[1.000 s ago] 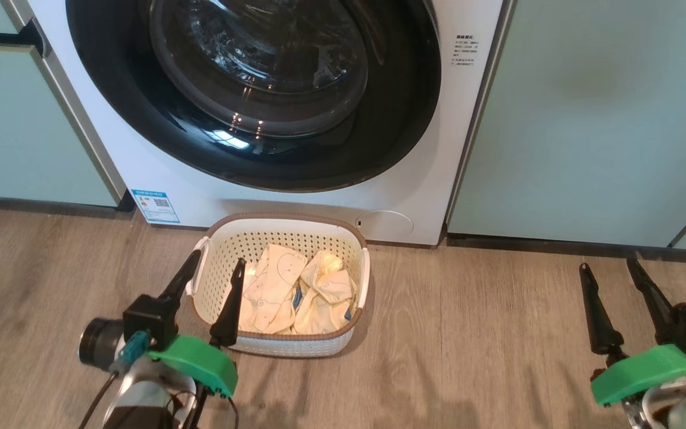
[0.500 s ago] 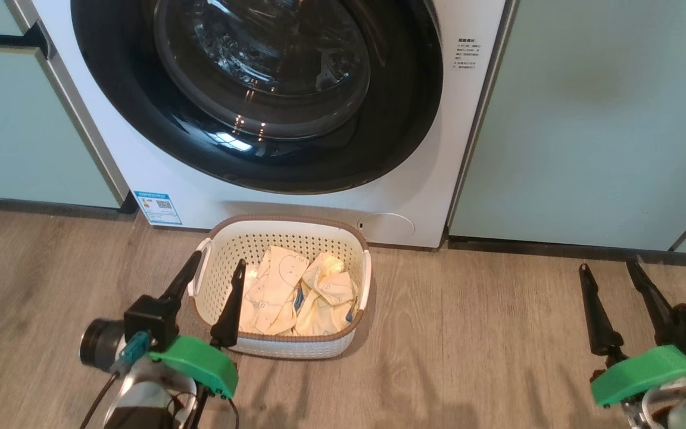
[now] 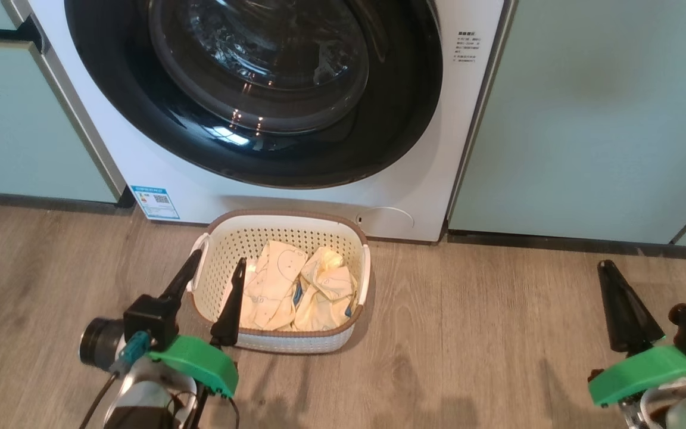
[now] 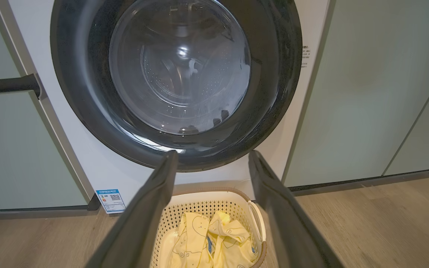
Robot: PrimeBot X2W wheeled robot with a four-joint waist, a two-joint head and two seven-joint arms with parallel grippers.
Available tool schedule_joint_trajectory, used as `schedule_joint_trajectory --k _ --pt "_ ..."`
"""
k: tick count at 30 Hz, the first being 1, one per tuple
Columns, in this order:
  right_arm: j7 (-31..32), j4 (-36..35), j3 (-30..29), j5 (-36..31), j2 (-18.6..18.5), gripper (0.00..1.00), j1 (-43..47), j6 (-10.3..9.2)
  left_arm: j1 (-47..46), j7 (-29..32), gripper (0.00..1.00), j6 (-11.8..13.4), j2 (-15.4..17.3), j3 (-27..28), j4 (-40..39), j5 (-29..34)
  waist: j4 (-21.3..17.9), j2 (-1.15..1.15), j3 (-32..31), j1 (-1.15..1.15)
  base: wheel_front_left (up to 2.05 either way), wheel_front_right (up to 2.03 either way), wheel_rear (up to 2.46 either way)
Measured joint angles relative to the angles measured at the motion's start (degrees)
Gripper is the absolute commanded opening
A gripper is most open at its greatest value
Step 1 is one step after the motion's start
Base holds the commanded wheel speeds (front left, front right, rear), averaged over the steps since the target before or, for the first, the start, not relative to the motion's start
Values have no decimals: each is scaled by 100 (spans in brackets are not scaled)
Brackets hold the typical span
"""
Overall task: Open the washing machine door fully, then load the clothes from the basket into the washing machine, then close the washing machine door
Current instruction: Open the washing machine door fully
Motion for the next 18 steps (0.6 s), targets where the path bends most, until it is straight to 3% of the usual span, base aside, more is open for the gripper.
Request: schedule_joint_trajectory --k 8,11,18 --pt "-1 109 68 417 -1 0 -42 0 -13 0 100 -1 -1 -12 -63 0 18 0 175 0 0 0 0" --pt "1 171 69 1109 0 0 -207 0 -34 0 100 -44 0 -84 -66 0 49 0 256 0 0 0 0" --pt "396 202 246 3611 -36 0 -725 0 -265 0 100 -52 -3 -153 -91 0 148 0 477 0 0 0 0"
